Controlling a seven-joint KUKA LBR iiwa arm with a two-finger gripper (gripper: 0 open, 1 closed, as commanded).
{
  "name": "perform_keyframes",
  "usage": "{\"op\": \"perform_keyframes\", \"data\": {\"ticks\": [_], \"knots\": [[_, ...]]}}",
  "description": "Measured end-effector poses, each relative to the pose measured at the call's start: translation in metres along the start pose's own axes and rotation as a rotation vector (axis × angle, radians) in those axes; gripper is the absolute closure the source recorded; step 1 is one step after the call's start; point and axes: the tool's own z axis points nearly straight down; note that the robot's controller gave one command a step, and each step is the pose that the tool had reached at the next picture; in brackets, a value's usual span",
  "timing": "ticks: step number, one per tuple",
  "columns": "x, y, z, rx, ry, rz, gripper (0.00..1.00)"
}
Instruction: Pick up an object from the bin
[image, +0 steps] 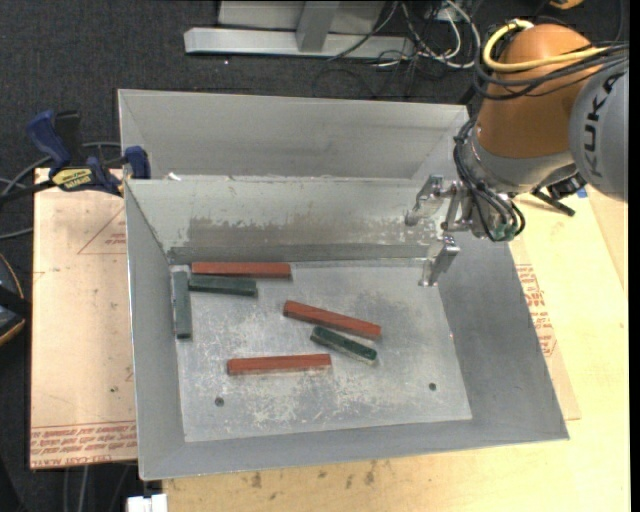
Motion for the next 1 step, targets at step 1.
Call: {"op": "perform_keyframes", "data": {"ticks": [1], "knots": [[0.009, 0.0163, 0.0452, 0.002, -0.005, -0.062, 0.0]]}}
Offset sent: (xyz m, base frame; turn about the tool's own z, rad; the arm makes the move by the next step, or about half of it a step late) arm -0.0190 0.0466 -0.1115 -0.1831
